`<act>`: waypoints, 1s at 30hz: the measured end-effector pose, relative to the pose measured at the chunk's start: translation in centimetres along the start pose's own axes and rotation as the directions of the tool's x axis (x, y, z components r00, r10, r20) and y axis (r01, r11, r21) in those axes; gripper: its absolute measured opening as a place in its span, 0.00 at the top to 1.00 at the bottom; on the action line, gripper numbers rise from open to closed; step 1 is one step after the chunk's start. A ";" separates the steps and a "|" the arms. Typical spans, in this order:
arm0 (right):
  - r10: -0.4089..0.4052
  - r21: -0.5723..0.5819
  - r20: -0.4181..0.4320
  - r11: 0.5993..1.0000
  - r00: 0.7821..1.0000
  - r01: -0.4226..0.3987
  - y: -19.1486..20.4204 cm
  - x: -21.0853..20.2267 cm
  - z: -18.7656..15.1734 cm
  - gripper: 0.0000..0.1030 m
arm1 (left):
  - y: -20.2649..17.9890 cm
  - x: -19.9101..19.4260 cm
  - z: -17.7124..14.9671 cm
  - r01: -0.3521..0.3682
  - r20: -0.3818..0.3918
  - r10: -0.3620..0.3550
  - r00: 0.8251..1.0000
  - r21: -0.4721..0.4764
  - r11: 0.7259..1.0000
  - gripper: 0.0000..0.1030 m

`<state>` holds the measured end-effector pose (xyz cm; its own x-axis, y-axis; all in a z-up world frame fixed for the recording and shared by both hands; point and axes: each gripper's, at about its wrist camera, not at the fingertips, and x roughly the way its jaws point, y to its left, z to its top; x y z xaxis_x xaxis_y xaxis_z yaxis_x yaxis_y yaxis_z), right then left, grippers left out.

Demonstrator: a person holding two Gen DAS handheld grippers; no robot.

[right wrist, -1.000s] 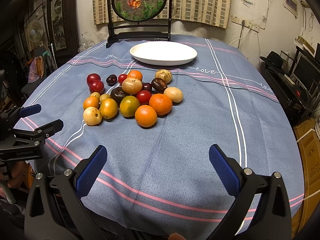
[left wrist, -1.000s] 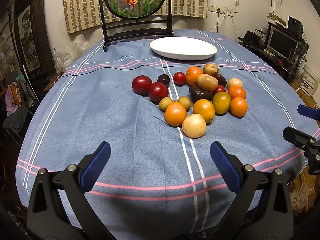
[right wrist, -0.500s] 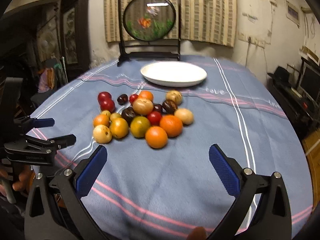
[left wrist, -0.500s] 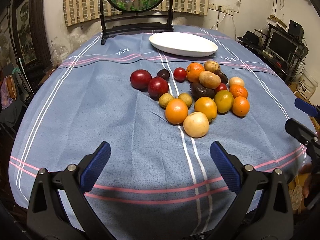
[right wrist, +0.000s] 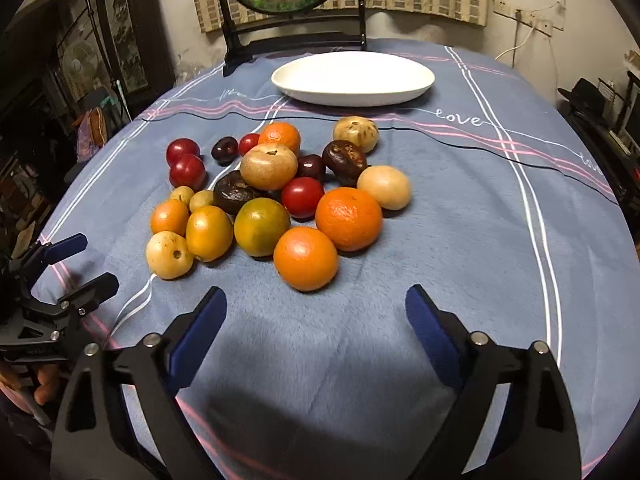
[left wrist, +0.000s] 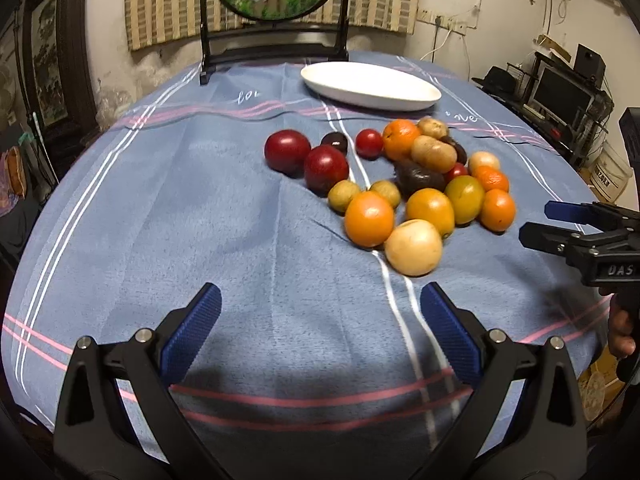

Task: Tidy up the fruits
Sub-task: 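Grasp a small orange with the right tool while the left tool grasps a pale yellow fruit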

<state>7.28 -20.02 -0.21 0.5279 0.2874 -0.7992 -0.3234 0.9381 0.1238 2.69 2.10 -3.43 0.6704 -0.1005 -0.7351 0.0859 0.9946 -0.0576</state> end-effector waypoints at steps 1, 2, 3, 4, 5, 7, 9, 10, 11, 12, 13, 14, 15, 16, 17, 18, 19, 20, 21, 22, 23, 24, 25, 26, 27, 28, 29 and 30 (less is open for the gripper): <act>0.000 -0.009 -0.007 1.000 1.000 0.000 0.1 0.3 0.2 0.20 | 0.2 0.2 0.2 0.008 -0.008 -0.008 1.000 -0.004 1.000 0.02; 0.000 -0.019 -0.012 1.000 1.000 -0.001 0.3 0.7 0.5 0.21 | 0.3 0.3 0.2 0.014 -0.012 -0.014 1.000 -0.007 1.000 0.02; -0.001 -0.027 -0.014 1.000 1.000 0.001 0.4 0.9 0.6 0.21 | 0.4 0.4 0.3 0.019 -0.015 -0.019 1.000 -0.010 1.000 0.02; -0.003 -0.032 -0.018 0.999 1.000 0.002 0.5 1.2 0.8 0.23 | 0.5 0.5 0.3 0.022 -0.019 -0.023 1.000 -0.012 1.000 0.02; -0.004 -0.035 -0.022 0.999 1.000 0.003 0.6 1.4 1.0 0.29 | 0.6 0.7 0.4 0.027 -0.021 -0.027 0.999 -0.015 1.000 0.02; 0.001 -0.032 -0.040 0.999 0.999 -0.002 0.6 2.1 1.3 0.37 | 0.8 0.9 0.5 0.036 -0.025 -0.036 0.999 -0.025 0.999 0.02; 0.004 -0.029 -0.059 1.000 0.998 -0.006 0.5 2.7 1.5 0.48 | 1.1 1.0 0.6 0.039 -0.026 -0.040 0.999 -0.038 0.999 0.02; 0.005 -0.026 -0.067 1.000 0.998 -0.007 0.5 3.0 1.5 0.51 | 1.2 1.0 0.6 0.036 -0.024 -0.037 0.999 -0.044 0.998 0.02; 0.007 -0.021 -0.074 1.000 0.997 -0.009 0.3 3.3 1.6 0.52 | 1.3 1.0 0.6 0.031 -0.018 -0.032 0.999 -0.053 0.998 0.02; 0.006 -0.019 -0.077 1.000 0.997 -0.007 0.2 3.6 1.7 0.52 | 1.5 1.0 0.7 0.032 -0.015 -0.033 0.999 -0.058 0.998 0.02; 0.006 -0.014 -0.077 1.000 0.997 -0.007 0.1 3.7 1.7 0.53 | 1.6 1.1 0.7 0.036 -0.015 -0.037 0.999 -0.062 0.997 0.02; 0.011 -0.006 -0.074 1.000 0.997 -0.012 -0.1 3.8 1.7 0.55 | 1.6 1.2 0.8 0.044 -0.019 -0.045 0.999 -0.063 0.997 0.02; 0.014 -0.002 -0.072 1.000 0.997 -0.015 -0.1 3.8 1.7 0.55 | 1.5 1.3 0.8 0.048 -0.023 -0.049 0.999 -0.061 0.997 0.02; 0.020 0.001 -0.067 1.000 0.998 -0.020 -0.2 3.8 1.7 0.57 | 1.4 1.4 0.9 0.050 -0.028 -0.052 0.998 -0.056 0.997 0.02; 0.037 0.003 -0.059 0.999 0.998 -0.037 -0.3 3.7 1.6 0.61 | 1.1 1.6 1.0 0.057 -0.032 -0.058 0.998 -0.047 0.997 0.02; 0.037 0.003 -0.051 0.999 0.998 -0.037 -0.2 3.6 1.4 0.61 | 0.8 1.7 1.1 0.069 -0.034 -0.070 0.997 -0.037 0.997 0.03; 0.039 0.003 -0.042 0.999 0.998 -0.039 -0.2 3.4 1.3 0.61 | 0.6 1.7 1.1 0.075 -0.035 -0.076 0.997 -0.029 0.997 0.04; 0.042 0.004 -0.036 0.999 0.998 -0.042 -0.2 3.3 1.2 0.61 | 0.2 1.9 1.2 0.084 -0.039 -0.084 0.996 -0.011 0.996 0.11; 0.047 0.007 -0.030 0.999 0.998 -0.047 -0.3 3.2 1.0 0.61 | -0.2 2.0 1.3 0.094 -0.044 -0.094 0.995 0.005 0.996 0.17; 0.053 0.011 -0.023 0.999 0.998 -0.053 -0.4 3.0 0.8 0.61 | -0.5 2.1 1.3 0.105 -0.050 -0.104 0.993 0.017 0.994 0.19; 0.062 0.018 -0.016 0.998 0.998 -0.061 -0.6 2.9 0.6 0.61 | -1.0 2.3 1.5 0.124 -0.058 -0.122 0.991 0.029 0.992 0.24; 0.072 0.026 -0.011 0.997 0.997 -0.071 -0.8 2.8 0.5 0.61 | -1.3 2.5 1.5 0.136 -0.062 -0.133 0.989 0.034 0.990 0.28; 0.079 0.036 -0.004 0.996 0.997 -0.079 -1.1 2.7 0.5 0.61 | -1.6 2.7 1.7 0.149 -0.068 -0.146 0.987 0.037 0.988 0.29; 0.079 0.039 0.000 0.996 0.997 -0.079 -1.2 2.7 0.5 0.61 | -2.0 2.9 1.8 0.162 -0.075 -0.159 0.985 0.042 0.986 0.33; 0.080 0.042 0.002 0.996 0.997 -0.080 -1.2 2.7 0.4 0.61 | -2.2 3.0 1.8 0.170 -0.078 -0.167 0.983 0.044 0.984 0.35; 0.081 0.045 0.004 0.996 0.997 -0.081 -1.2 2.7 0.4 0.61 | -2.4 3.2 1.9 0.178 -0.084 -0.173 0.981 0.045 0.983 0.36; 0.081 0.046 0.006 0.996 0.997 -0.081 -1.2 2.7 0.4 0.61 | -2.6 3.5 2.1 0.183 -0.091 -0.178 0.980 0.046 0.982 0.37; 0.082 0.047 0.008 0.996 0.997 -0.082 -1.2 2.7 0.4 0.61 | -2.8 3.7 2.2 0.184 -0.097 -0.179 0.979 0.043 0.982 0.39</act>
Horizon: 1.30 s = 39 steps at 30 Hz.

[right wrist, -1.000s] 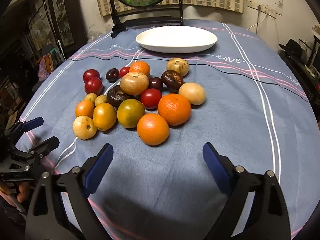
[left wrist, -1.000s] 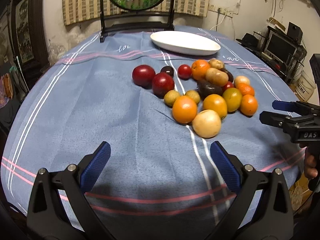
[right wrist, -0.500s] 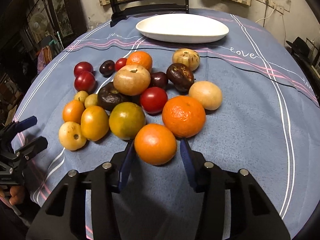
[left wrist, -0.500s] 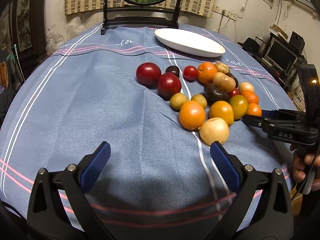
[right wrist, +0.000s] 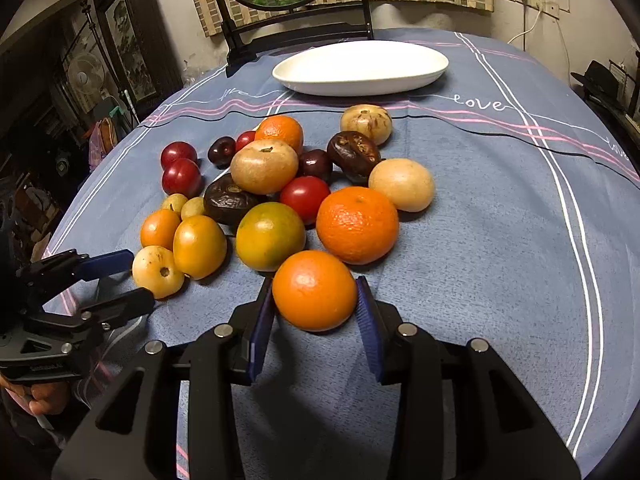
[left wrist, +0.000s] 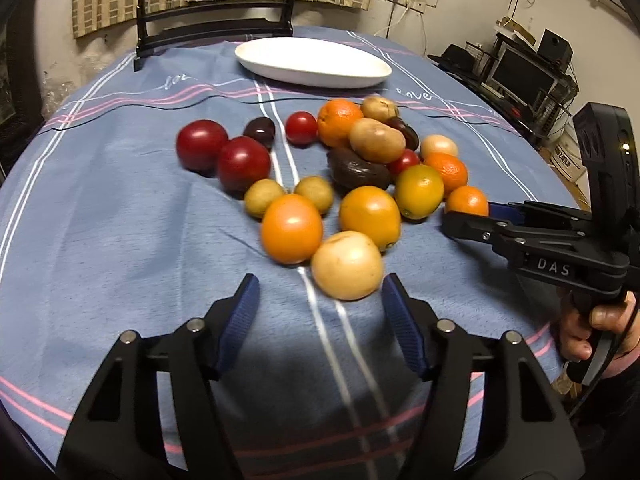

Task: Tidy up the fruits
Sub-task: 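Grasp a small orange with the right tool while the left tool grasps a pale yellow fruit, then carry both fruits onto the white plate and open both tools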

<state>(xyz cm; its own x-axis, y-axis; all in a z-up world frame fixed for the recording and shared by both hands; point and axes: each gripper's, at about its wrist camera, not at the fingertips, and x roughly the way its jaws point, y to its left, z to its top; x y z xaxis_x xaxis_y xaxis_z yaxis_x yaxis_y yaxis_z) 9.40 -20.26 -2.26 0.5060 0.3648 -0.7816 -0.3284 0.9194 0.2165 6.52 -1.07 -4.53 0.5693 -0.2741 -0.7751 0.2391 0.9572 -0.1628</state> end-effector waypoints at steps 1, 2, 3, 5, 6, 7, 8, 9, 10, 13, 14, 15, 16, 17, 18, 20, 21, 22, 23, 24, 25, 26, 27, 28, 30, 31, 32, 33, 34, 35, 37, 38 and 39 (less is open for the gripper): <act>0.002 0.002 0.002 1.000 1.000 -0.002 0.0 0.0 0.0 0.61 | 0.0 0.3 0.2 0.008 -0.008 -0.008 1.000 -0.007 1.000 0.39; 0.005 0.005 0.004 1.000 1.000 -0.005 -0.1 -0.1 -0.1 0.61 | 0.1 0.4 0.3 0.015 -0.012 -0.015 1.000 -0.013 1.000 0.42; 0.009 0.007 0.006 1.000 1.000 -0.009 -0.1 -0.1 -0.1 0.61 | 0.1 0.5 0.3 0.027 -0.017 -0.027 0.999 -0.021 0.999 0.46; 0.017 0.015 0.009 1.000 1.000 -0.017 -0.3 -0.1 -0.1 0.61 | 0.1 0.8 0.6 0.055 -0.026 -0.056 0.998 -0.032 0.998 0.55; 0.020 0.018 0.010 1.000 1.000 -0.020 -0.5 -0.1 -0.1 0.61 | -0.1 0.9 0.6 0.070 -0.031 -0.071 0.997 -0.035 0.997 0.61; 0.021 0.021 0.011 1.000 1.000 -0.021 -0.5 -0.1 -0.1 0.61 | -0.2 1.0 0.7 0.076 -0.036 -0.078 0.996 -0.035 0.996 0.61; 0.021 0.022 0.012 1.000 1.000 -0.021 -0.5 -0.2 -0.1 0.61 | -0.3 1.2 0.8 0.072 -0.040 -0.073 0.996 -0.034 0.997 0.61; 0.021 0.021 0.014 1.000 1.000 -0.021 -0.5 -0.2 -0.1 0.61 | -0.3 1.4 0.9 0.071 -0.045 -0.072 0.996 -0.035 0.997 0.61; 0.020 0.019 0.016 1.000 1.000 -0.020 -0.5 -0.2 -0.1 0.61 | -0.3 1.5 0.9 0.071 -0.048 -0.073 0.996 -0.037 0.997 0.61; 0.019 0.018 0.024 1.000 1.000 -0.019 -0.5 -0.3 -0.2 0.61 | -0.2 1.7 1.1 0.074 -0.053 -0.076 0.996 -0.046 0.996 0.62; 0.019 0.019 0.026 1.000 0.999 -0.019 -0.5 -0.4 -0.2 0.61 | -0.2 1.7 1.2 0.074 -0.050 -0.076 0.996 -0.045 0.996 0.63; 0.018 0.020 0.028 1.000 0.999 -0.019 -0.4 -0.4 -0.2 0.61 | -0.2 1.6 1.1 0.072 -0.050 -0.074 0.996 -0.041 0.997 0.63; 0.019 0.021 0.030 1.000 0.999 -0.019 -0.4 -0.5 -0.2 0.61 | -0.2 1.5 1.1 0.071 -0.046 -0.073 0.996 -0.036 0.997 0.63; 0.019 0.022 0.031 1.000 0.999 -0.020 -0.5 -0.5 -0.2 0.61 | -0.2 1.3 1.0 0.071 -0.042 -0.072 0.996 -0.033 0.997 0.63; 0.020 0.022 0.031 1.000 0.999 -0.021 -0.5 -0.6 -0.2 0.61 | -0.2 1.0 1.0 0.070 -0.039 -0.072 0.997 -0.028 0.997 0.64; 0.026 0.019 0.026 0.999 0.999 -0.027 -0.5 -0.6 -0.2 0.61 | -0.2 0.5 1.1 0.071 -0.031 -0.072 0.997 -0.018 0.997 0.63; 0.030 0.016 0.024 0.999 0.999 -0.030 -0.4 -0.7 -0.2 0.61 | -0.1 0.1 1.1 0.073 -0.028 -0.074 0.997 -0.012 0.997 0.64; 0.035 0.013 0.023 0.999 0.999 -0.035 -0.4 -0.9 -0.1 0.61 | 0.0 -0.3 1.2 0.075 -0.022 -0.075 0.997 -0.004 0.997 0.64; 0.045 0.005 0.026 0.999 0.999 -0.045 -0.3 -1.4 0.1 0.61 | 0.1 -0.8 1.6 0.078 -0.013 -0.078 0.997 0.006 0.997 0.63; 0.060 -0.004 0.037 0.998 0.997 -0.060 -0.2 -2.0 0.6 0.61 | 0.2 -1.3 2.0 0.081 -0.002 -0.081 0.997 0.014 0.997 0.63; 0.072 -0.013 0.058 0.997 0.996 -0.071 -0.2 -2.8 1.4 0.61 | 0.5 -1.7 2.8 0.087 0.012 -0.088 0.996 0.019 0.996 0.63; 0.073 -0.020 0.079 0.997 0.994 -0.072 -0.3 -3.4 2.1 0.61 | 0.7 -1.9 3.6 0.091 0.025 -0.091 0.996 0.023 0.996 0.63; 0.066 -0.028 0.104 0.998 0.992 -0.064 -0.3 -4.0 3.0 0.61 | 1.0 -2.0 4.6 0.089 0.037 -0.090 0.995 0.025 0.996 0.63; 0.052 -0.032 0.126 0.998 0.991 -0.049 -0.4 -4.4 4.0 0.61 | 1.1 -2.1 5.6 0.086 0.049 -0.087 0.995 0.027 0.996 0.63; 0.025 -0.034 0.168 0.999 0.985 -0.020 -0.8 -4.7 6.6 0.61 | 1.4 -2.1 8.5 0.092 0.079 -0.094 0.992 0.037 0.995 0.63; 0.025 -0.031 0.183 0.999 0.983 -0.020 -1.1 -4.6 7.8 0.61 | 1.5 -1.7 10.5 0.089 0.095 -0.093 0.991 0.047 0.995 0.63; 0.028 -0.027 0.190 0.999 0.981 -0.023 -1.5 -4.0 9.6 0.61 | 1.5 -1.1 12.2 0.080 0.105 -0.085 0.991 0.054 0.995 0.63; 0.025 -0.023 0.188 1.000 0.982 -0.021 -1.8 -3.2 10.8 0.61 | 1.5 -0.5 13.6 0.076 0.110 -0.082 0.991 0.059 0.995 0.63; 0.016 -0.018 0.186 1.000 0.982 -0.013 -2.2 -2.4 12.1 0.61 | 1.6 0.3 15.3 0.075 0.111 -0.081 0.991 0.059 0.995 0.63; -0.002 -0.008 0.177 1.000 0.984 0.003 -2.7 -1.0 13.9 0.61 | 1.8 1.7 17.2 0.077 0.105 -0.082 0.991 0.055 0.996 0.63; -0.020 0.008 0.150 1.000 0.988 0.019 -3.5 1.4 16.3 0.61 | 2.1 5.0 20.6 0.071 0.079 -0.074 0.994 0.045 0.996 0.63; -0.030 0.023 0.128 0.999 0.991 0.027 -4.2 3.1 17.7 0.61 | 2.4 6.4 21.7 0.067 0.062 -0.069 0.996 0.036 0.997 0.63; -0.037 0.030 0.105 0.999 0.994 0.034 -4.7 4.3 18.5 0.61 | 2.7 7.9 22.7 0.068 0.039 -0.069 0.997 0.026 0.997 0.63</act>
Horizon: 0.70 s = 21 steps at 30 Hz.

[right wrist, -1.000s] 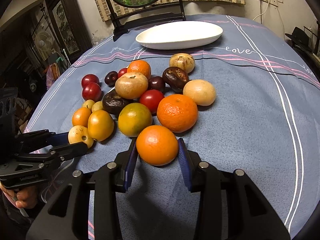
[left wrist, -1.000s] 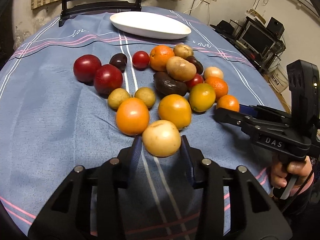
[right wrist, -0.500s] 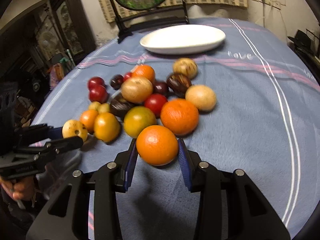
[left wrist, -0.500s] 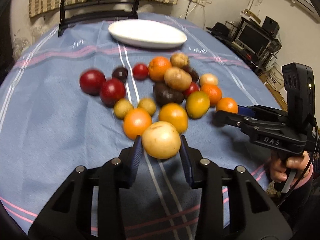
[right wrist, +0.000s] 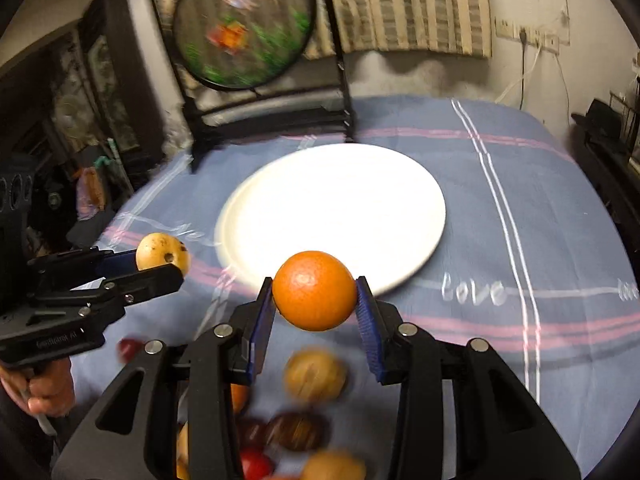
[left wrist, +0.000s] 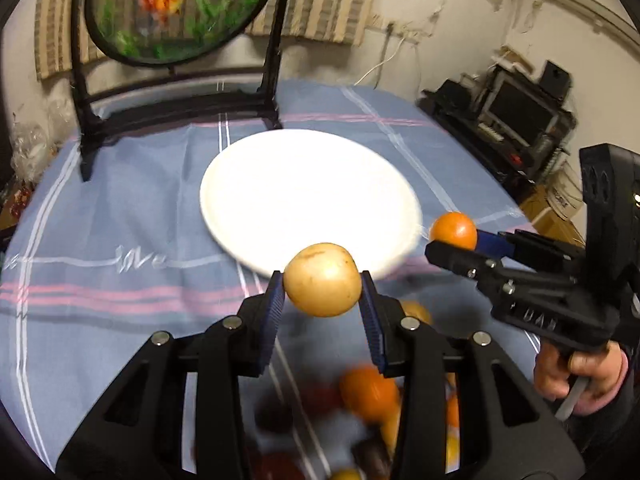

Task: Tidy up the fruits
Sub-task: 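Carry both fruits onto the white plate and open both tools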

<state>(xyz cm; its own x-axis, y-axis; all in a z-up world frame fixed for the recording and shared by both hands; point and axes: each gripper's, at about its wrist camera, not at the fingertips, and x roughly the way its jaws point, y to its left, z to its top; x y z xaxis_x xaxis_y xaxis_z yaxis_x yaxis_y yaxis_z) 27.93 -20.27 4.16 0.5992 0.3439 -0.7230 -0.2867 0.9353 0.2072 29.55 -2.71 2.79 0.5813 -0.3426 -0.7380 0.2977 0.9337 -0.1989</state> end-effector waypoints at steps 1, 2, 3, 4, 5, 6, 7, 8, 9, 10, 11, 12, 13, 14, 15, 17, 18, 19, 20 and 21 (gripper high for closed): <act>0.000 0.008 -0.028 1.000 1.000 0.000 -0.4 1.5 0.7 0.61 | 0.4 1.8 1.0 -0.005 -0.023 0.005 1.000 -0.006 1.000 0.63; 0.001 0.009 -0.061 1.000 0.998 0.000 -0.7 3.1 1.3 0.61 | 0.6 3.0 1.7 -0.018 -0.029 0.018 0.999 -0.005 1.000 0.63; -0.006 0.002 -0.089 1.000 0.996 0.007 -0.9 4.6 1.7 0.61 | 0.8 4.0 2.2 -0.027 -0.036 0.027 0.999 -0.004 1.000 0.63; -0.013 -0.004 -0.104 1.000 0.995 0.013 -0.9 5.4 1.9 0.61 | 1.0 5.0 2.6 -0.033 -0.048 0.033 0.998 -0.005 0.999 0.63; -0.020 -0.008 -0.118 1.000 0.993 0.019 -0.9 6.3 2.1 0.61 | 1.4 6.3 3.2 -0.037 -0.068 0.036 0.997 -0.015 0.999 0.63; -0.018 -0.010 -0.133 1.000 0.991 0.017 -0.9 7.2 2.3 0.61 | 1.6 7.1 3.5 -0.040 -0.083 0.039 0.996 -0.018 0.999 0.63; -0.015 -0.012 -0.142 1.000 0.990 0.014 -0.9 7.6 2.4 0.61 | 1.7 7.6 3.7 -0.045 -0.093 0.043 0.995 -0.019 0.999 0.63; -0.016 -0.018 -0.149 1.000 0.989 0.014 -0.9 8.1 2.5 0.61 | 1.9 8.4 3.8 -0.055 -0.106 0.053 0.993 -0.018 0.998 0.63; -0.022 -0.026 -0.153 0.999 0.988 0.019 -0.8 8.4 2.6 0.61 | 2.1 9.0 3.8 -0.061 -0.116 0.059 0.991 -0.015 0.998 0.63; -0.030 -0.035 -0.158 0.999 0.987 0.024 -0.7 8.7 2.6 0.61 | 2.2 9.5 3.8 -0.064 -0.128 0.062 0.990 -0.014 0.998 0.63; -0.032 -0.041 -0.166 0.999 0.986 0.025 -0.7 9.1 2.5 0.61 | 2.4 9.7 3.7 -0.064 -0.133 0.062 0.989 -0.014 0.998 0.63; -0.029 -0.042 -0.172 0.999 0.985 0.022 -0.6 9.3 2.3 0.61 | 2.5 10.0 3.6 -0.067 -0.140 0.064 0.988 -0.016 0.998 0.62; -0.026 -0.042 -0.177 0.999 0.984 0.019 -0.6 9.5 2.3 0.61 | 2.6 10.2 3.4 -0.072 -0.146 0.069 0.987 -0.018 0.997 0.62; -0.022 -0.044 -0.181 0.999 0.983 0.014 -0.5 9.6 2.3 0.59 | 2.7 10.3 3.4 -0.081 -0.148 0.078 0.986 -0.018 0.997 0.59; -0.021 -0.044 -0.179 0.999 0.984 0.013 -0.4 9.6 2.3 0.58 | 2.7 10.1 3.3 -0.093 -0.143 0.090 0.986 -0.017 0.996 0.53; -0.032 -0.044 -0.154 0.999 0.987 0.026 -0.4 8.6 2.1 0.48 | 2.8 9.1 3.3 -0.131 -0.115 0.129 0.985 -0.014 0.991 0.38; -0.032 -0.042 -0.134 0.999 0.990 0.027 -0.5 7.8 2.1 0.44 | 2.8 8.4 3.3 -0.135 -0.096 0.132 0.987 -0.016 0.991 0.29; -0.032 -0.040 -0.117 0.999 0.993 0.028 -0.6 7.2 2.1 0.42 | 2.9 7.5 3.2 -0.129 -0.079 0.127 0.989 -0.021 0.991 0.25; -0.035 -0.041 -0.089 0.999 0.995 0.032 -0.6 5.8 1.8 0.41 | 2.9 6.2 3.0 -0.121 -0.058 0.119 0.991 -0.034 0.992 0.19; -0.037 -0.046 -0.068 0.998 0.997 0.034 -0.6 4.8 1.5 0.41 | 3.0 5.0 2.6 -0.112 -0.035 0.111 0.993 -0.044 0.993 0.17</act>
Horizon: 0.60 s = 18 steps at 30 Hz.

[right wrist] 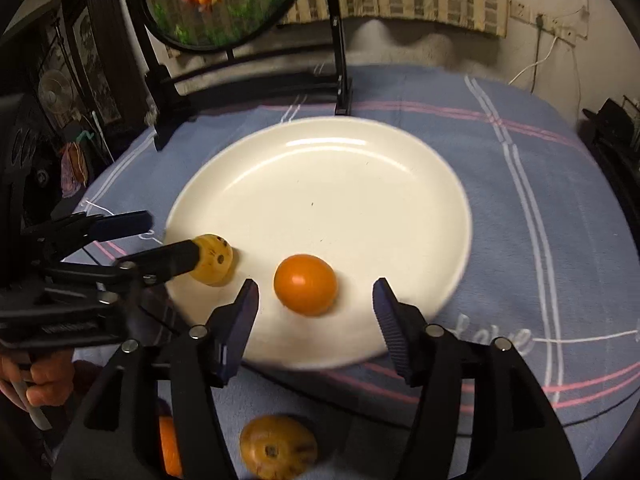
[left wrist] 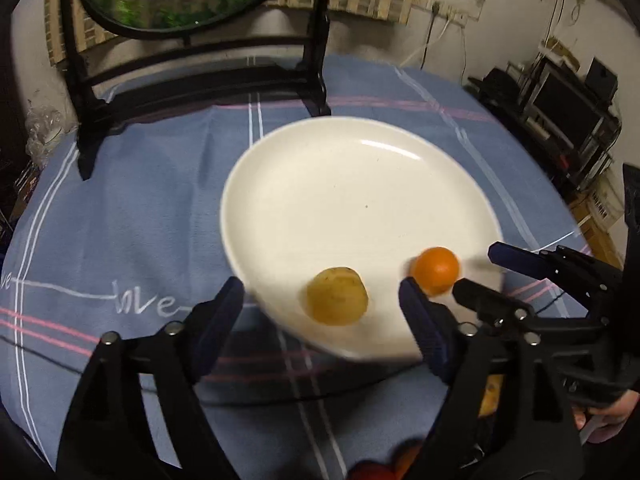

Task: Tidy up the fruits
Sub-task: 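Carry both fruits onto the white plate and open both tools, then move both open tools back toward the fruit pile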

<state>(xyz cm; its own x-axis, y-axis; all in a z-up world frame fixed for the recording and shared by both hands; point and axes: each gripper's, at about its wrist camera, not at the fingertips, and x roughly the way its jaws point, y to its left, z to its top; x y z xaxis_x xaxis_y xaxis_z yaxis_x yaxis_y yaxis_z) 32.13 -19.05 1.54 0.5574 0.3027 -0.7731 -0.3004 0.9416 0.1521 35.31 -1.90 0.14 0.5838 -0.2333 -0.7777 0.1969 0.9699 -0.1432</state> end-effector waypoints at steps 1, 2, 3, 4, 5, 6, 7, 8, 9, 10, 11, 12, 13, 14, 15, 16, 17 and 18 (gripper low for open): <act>0.001 -0.006 0.023 1.000 1.000 -0.001 0.1 -1.0 -0.4 0.41 | 0.1 -1.4 -0.7 0.007 0.025 -0.007 1.000 -0.006 1.000 0.17; 0.006 -0.013 0.049 1.000 0.999 -0.005 0.0 -2.3 -1.3 0.41 | 0.1 -2.2 -1.1 0.007 0.033 -0.007 0.999 -0.005 1.000 0.16; 0.008 -0.018 0.063 1.000 0.998 -0.007 0.1 -3.3 -2.1 0.41 | 0.1 -3.6 -2.2 0.005 0.046 -0.005 0.999 0.000 1.000 0.15; 0.007 -0.021 0.070 1.000 0.997 -0.006 0.1 -4.2 -2.9 0.41 | 0.2 -4.9 -3.3 0.004 0.058 -0.004 0.998 0.005 1.000 0.15; 0.009 -0.026 0.076 1.000 0.997 -0.007 0.0 -5.3 -4.4 0.41 | 0.1 -5.9 -4.4 0.004 0.069 -0.004 0.998 0.007 1.000 0.13; 0.017 -0.027 0.079 1.000 0.997 -0.015 0.0 -6.1 -5.5 0.41 | 0.2 -7.0 -5.7 0.006 0.083 -0.007 0.997 0.006 1.000 0.10; 0.027 -0.022 0.079 0.999 0.996 -0.026 -0.1 -6.9 -6.7 0.41 | 0.2 -8.2 -7.2 0.011 0.097 -0.011 0.995 0.002 1.000 0.10; 0.045 -0.007 0.078 0.999 0.996 -0.045 -0.1 -7.9 -8.3 0.41 | 0.1 -9.3 -9.0 0.013 0.112 -0.013 0.994 0.000 1.000 0.08; 0.057 0.007 0.076 0.998 0.995 -0.058 -0.2 -8.5 -9.5 0.41 | 0.1 -10.0 -10.5 0.012 0.117 -0.012 0.993 0.002 1.000 0.08; 0.066 0.024 0.073 0.997 0.995 -0.068 -0.2 -9.2 -10.9 0.41 | -0.1 -10.8 -12.0 0.007 0.117 -0.007 0.993 0.008 1.000 0.08; 0.068 0.040 0.077 0.997 0.995 -0.071 -0.1 -10.1 -12.4 0.41 | -0.2 -11.5 -14.0 -0.009 0.118 0.008 0.993 0.012 1.000 0.08; 0.067 0.048 0.086 0.996 0.994 -0.071 0.2 -10.8 -13.4 0.41 | -0.2 -12.1 -15.6 -0.025 0.119 0.024 0.993 0.011 1.000 0.08; 0.067 0.050 0.094 0.996 0.993 -0.072 0.4 -11.4 -14.5 0.41 | -0.3 -12.6 -16.9 -0.037 0.120 0.036 0.992 0.009 0.999 0.08; 0.071 0.051 0.099 0.996 0.992 -0.077 0.9 -12.0 -15.7 0.41 | -0.5 -13.0 -18.5 -0.038 0.114 0.037 0.993 0.007 0.999 0.08; 0.077 0.048 0.103 0.995 0.992 -0.082 1.3 -12.3 -16.6 0.41 | -0.6 -13.3 -19.7 -0.027 0.104 0.026 0.994 0.010 1.000 0.08; 0.076 0.046 0.103 0.996 0.992 -0.081 1.6 -12.5 -16.9 0.41 | -0.7 -13.5 -20.6 -0.017 0.096 0.016 0.995 0.011 1.000 0.08; 0.064 0.043 0.104 0.997 0.993 -0.069 2.1 -12.7 -17.5 0.41 | -0.9 -13.6 -21.6 0.002 0.088 -0.003 0.996 0.009 1.000 0.08; 0.054 0.043 0.105 0.997 0.993 -0.058 2.2 -12.8 -17.9 0.41 | -0.9 -13.7 -22.2 0.019 0.086 -0.019 0.996 0.008 1.000 0.08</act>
<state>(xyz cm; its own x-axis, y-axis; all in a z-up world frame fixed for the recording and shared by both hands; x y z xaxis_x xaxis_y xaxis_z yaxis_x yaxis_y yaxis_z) 10.51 -23.45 0.78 0.6190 0.3665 -0.6947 -0.2992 0.9278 0.2229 9.69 1.97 -2.69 0.6457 -0.2570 -0.7190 0.2139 0.9648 -0.1527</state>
